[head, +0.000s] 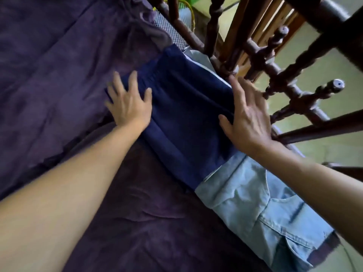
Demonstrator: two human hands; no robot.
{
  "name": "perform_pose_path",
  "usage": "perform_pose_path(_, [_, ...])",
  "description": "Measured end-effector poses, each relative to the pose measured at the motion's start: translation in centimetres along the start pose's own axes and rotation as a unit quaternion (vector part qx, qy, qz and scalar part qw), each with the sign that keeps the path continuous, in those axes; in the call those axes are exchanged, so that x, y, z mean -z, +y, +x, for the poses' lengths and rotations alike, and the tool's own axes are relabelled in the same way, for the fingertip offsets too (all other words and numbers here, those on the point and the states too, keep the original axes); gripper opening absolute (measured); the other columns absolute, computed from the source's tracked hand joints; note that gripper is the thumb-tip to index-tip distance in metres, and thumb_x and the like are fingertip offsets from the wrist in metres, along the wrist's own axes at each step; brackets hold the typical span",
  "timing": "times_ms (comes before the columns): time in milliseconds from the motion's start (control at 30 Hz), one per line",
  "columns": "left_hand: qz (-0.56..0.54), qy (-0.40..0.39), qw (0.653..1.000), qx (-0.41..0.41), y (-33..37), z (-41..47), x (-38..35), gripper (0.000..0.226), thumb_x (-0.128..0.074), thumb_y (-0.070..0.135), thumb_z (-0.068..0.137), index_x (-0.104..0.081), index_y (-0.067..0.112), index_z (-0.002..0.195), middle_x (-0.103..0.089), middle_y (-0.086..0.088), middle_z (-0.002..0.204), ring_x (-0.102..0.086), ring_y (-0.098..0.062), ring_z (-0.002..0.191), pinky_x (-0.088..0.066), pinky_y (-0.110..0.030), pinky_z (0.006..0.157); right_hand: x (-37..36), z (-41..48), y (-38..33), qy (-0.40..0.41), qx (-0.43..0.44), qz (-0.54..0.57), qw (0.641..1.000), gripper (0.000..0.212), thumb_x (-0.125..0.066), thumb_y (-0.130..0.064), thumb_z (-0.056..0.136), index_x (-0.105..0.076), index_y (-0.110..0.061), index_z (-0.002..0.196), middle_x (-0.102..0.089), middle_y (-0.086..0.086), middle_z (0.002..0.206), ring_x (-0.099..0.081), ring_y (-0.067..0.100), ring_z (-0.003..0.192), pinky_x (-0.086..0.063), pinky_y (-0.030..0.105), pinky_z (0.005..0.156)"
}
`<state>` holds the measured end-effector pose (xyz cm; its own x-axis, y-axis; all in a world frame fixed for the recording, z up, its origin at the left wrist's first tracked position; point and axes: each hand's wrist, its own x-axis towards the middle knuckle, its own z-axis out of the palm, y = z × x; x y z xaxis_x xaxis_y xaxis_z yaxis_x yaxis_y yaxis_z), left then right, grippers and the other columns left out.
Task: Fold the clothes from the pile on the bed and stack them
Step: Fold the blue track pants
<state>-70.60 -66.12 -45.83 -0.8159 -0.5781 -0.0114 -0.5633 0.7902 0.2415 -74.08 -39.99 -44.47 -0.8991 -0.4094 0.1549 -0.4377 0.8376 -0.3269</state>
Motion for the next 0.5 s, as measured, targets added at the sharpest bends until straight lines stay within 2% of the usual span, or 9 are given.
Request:
perform_pose_path(67, [-0.059, -0.045, 0.994, 0.075, -1.3, -2.0, -1.6, 0.065, -0.036, 0.058, 0.094, -0.012, 0.036, 0.150, -0.003, -0.011, 0.159, -0.015, -0.038, 0.142, -0.027, -0.058, 0.106, -1.1, 0.5, -1.4, 0.032, 0.087, -0.016, 0.996, 0.076, -0.059, -0.037, 0.083, -0.029, -0.017, 0.149, -0.030, 0.020, 0.152, -0.026, 0.038, 0.141, -0.027, 0.050, 0.110])
perform_pose_path(133, [-0.115, -0.047, 0.990, 0.061, -1.2, -2.5, -3.0, 0.070, -0.040, 0.056, 0.094, -0.008, 0.033, 0.152, 0.000, -0.018, 0.159, -0.019, -0.042, 0.141, -0.029, -0.051, 0.108, -3.0, 1.3, -2.3, -0.019, 0.132, -0.039, 0.990, 0.068, -0.053, -0.045, 0.089, -0.031, -0.023, 0.149, -0.023, 0.017, 0.156, -0.019, 0.037, 0.144, -0.022, 0.053, 0.112])
perform_pose_path(233, [-0.104, -0.054, 0.993, -0.009, -0.4, -0.5, -4.3, 0.068, -0.043, 0.048, 0.096, -0.011, 0.027, 0.152, 0.000, -0.023, 0.157, -0.023, -0.049, 0.136, -0.026, -0.049, 0.110, -6.0, 2.1, -1.2, -0.135, 0.097, -0.091, 0.982, 0.064, -0.040, -0.059, 0.093, -0.027, -0.032, 0.150, -0.011, 0.010, 0.161, -0.007, 0.034, 0.147, -0.011, 0.056, 0.115])
perform_pose_path(300, [-0.074, -0.092, 0.993, -0.028, -0.5, 1.0, -4.6, 0.067, -0.041, 0.049, 0.097, -0.009, 0.031, 0.152, 0.004, -0.019, 0.158, -0.025, -0.052, 0.133, -0.027, -0.053, 0.109, -7.5, 2.3, -0.2, -0.150, 0.061, -0.096, 0.982, 0.065, -0.033, -0.063, 0.093, -0.023, -0.035, 0.151, -0.010, 0.009, 0.161, -0.006, 0.033, 0.147, -0.011, 0.056, 0.114])
perform_pose_path(400, [-0.071, -0.138, 0.987, -0.039, -1.4, 1.5, -4.2, 0.066, -0.039, 0.050, 0.097, -0.006, 0.036, 0.152, 0.007, -0.013, 0.159, -0.024, -0.050, 0.136, -0.028, -0.052, 0.109, -8.4, 2.2, -0.3, -0.156, 0.050, -0.105, 0.981, 0.066, -0.028, -0.064, 0.093, -0.019, -0.036, 0.151, -0.009, 0.009, 0.161, -0.006, 0.034, 0.147, -0.012, 0.057, 0.113])
perform_pose_path(500, [-0.075, -0.146, 0.985, -0.050, -2.5, -0.1, -2.4, 0.064, -0.038, 0.049, 0.097, -0.004, 0.038, 0.151, 0.003, -0.009, 0.160, -0.028, -0.043, 0.137, -0.035, -0.052, 0.104, -7.6, 1.7, -0.9, -0.178, 0.039, -0.126, 0.975, 0.065, -0.029, -0.062, 0.094, -0.014, -0.035, 0.152, -0.004, 0.009, 0.161, -0.004, 0.033, 0.147, -0.012, 0.056, 0.114])
